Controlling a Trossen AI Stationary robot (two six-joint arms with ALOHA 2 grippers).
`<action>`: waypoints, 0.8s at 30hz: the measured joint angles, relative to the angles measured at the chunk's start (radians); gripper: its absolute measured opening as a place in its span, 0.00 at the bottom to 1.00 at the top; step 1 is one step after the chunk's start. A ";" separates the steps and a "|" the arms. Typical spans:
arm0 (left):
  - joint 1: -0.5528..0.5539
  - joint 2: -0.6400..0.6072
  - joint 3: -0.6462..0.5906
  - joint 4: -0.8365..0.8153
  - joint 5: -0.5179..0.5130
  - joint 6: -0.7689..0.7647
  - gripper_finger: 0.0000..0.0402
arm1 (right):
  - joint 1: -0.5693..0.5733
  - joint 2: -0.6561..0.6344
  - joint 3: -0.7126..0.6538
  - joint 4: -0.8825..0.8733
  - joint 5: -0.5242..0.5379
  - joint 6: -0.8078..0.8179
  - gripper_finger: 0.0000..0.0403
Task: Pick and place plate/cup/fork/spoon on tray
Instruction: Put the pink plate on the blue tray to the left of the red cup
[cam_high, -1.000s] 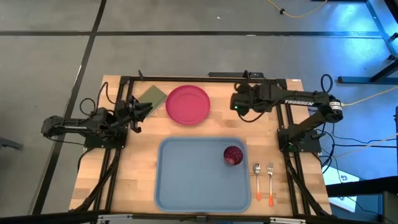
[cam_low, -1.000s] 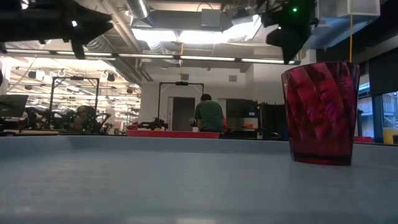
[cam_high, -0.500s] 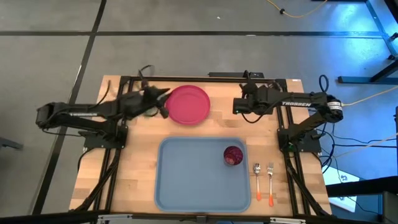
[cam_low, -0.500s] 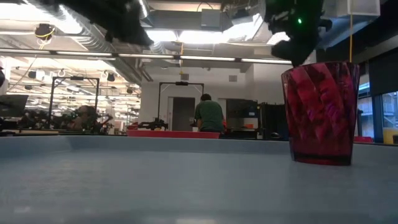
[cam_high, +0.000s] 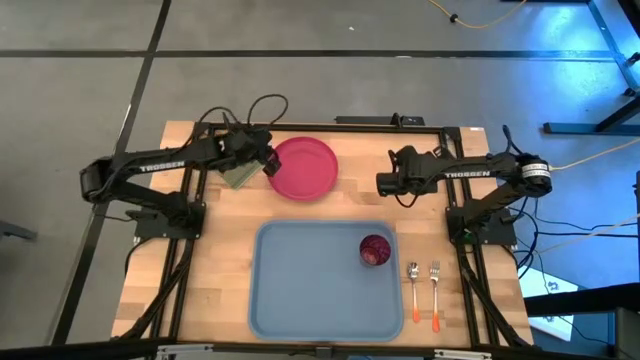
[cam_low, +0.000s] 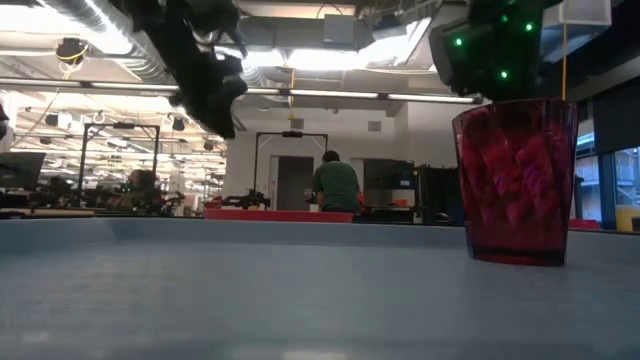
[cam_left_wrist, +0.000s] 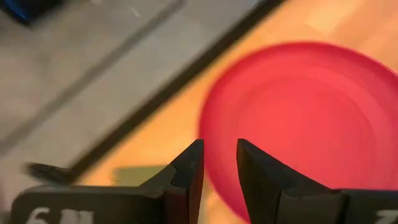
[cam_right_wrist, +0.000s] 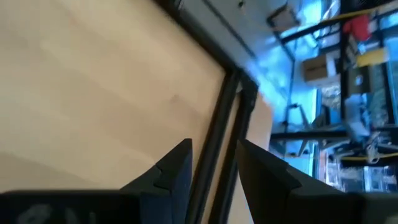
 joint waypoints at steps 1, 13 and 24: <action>0.021 0.014 0.000 0.000 0.052 -0.008 0.22 | 0.000 0.000 -0.014 0.008 -0.015 0.000 0.33; 0.220 0.196 0.000 0.006 0.203 -0.059 0.22 | 0.000 0.000 -0.087 0.048 -0.066 0.010 0.33; 0.229 0.318 0.000 0.008 0.246 -0.065 0.22 | 0.000 0.000 -0.087 0.051 -0.066 -0.017 0.33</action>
